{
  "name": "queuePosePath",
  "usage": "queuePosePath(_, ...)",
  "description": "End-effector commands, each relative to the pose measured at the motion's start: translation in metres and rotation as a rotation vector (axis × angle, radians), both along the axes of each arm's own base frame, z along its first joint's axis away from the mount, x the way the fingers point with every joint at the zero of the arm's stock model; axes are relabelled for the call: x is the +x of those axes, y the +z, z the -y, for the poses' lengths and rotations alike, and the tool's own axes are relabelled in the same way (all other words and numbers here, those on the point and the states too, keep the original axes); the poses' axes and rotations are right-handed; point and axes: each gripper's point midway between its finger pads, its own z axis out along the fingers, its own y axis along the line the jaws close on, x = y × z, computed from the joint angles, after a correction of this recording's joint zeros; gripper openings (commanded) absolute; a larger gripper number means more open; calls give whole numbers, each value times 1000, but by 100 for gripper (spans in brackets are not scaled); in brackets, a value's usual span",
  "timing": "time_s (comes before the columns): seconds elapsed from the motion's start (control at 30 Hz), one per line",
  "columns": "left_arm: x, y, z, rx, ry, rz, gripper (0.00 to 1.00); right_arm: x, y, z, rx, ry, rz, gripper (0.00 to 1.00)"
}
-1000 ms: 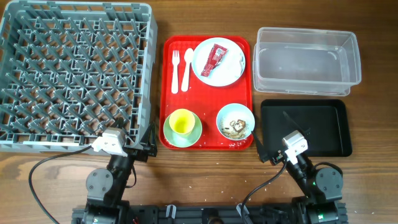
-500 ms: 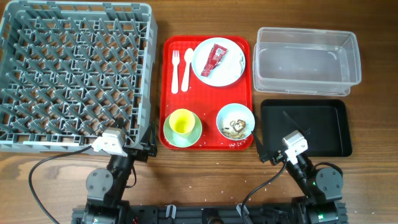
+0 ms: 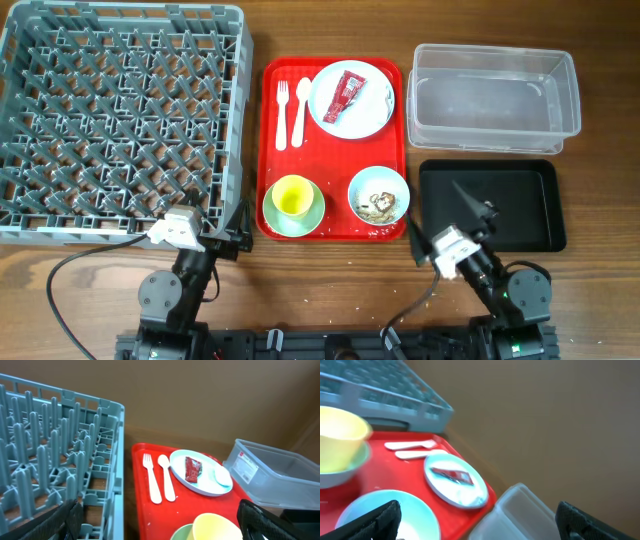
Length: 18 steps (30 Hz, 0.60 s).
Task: Sort waste into correct bins and load items into the dishwasher rack
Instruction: 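Grasp the red ketchup packet with the right gripper, carry to clear bin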
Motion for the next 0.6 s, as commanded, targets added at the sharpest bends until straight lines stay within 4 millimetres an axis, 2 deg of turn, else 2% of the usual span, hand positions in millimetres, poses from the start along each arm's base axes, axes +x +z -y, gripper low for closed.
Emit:
queuePosePath(0.0,-4,0,11,-146,-57,-40,100,-33,0,-36,-46,284,43,100)
queuePosePath(0.1,-6,2,18,-182,-97,-50,100,-75,-3,-62,-69,571,67,100)
queuePosePath(0.17,-7,2,21,-183,-117,-49,100,-82,-4,-65,-70,616,65,100)
queuePosePath(0.23,-8,3,23,-184,-130,-47,100,-75,0,-62,11,570,-18,100)
queuePosePath(0.3,-8,4,23,-184,-131,-42,100,-51,5,-49,165,418,-148,100)
queuePosePath(0.37,-8,5,23,-185,-131,-39,100,-19,8,-23,485,182,-361,100)
queuePosePath(0.47,-8,5,23,-185,-131,-39,100,-21,7,-24,511,192,-391,100)
queuePosePath(0.57,-11,11,28,-187,-166,-25,100,-19,12,-22,644,185,-473,100)
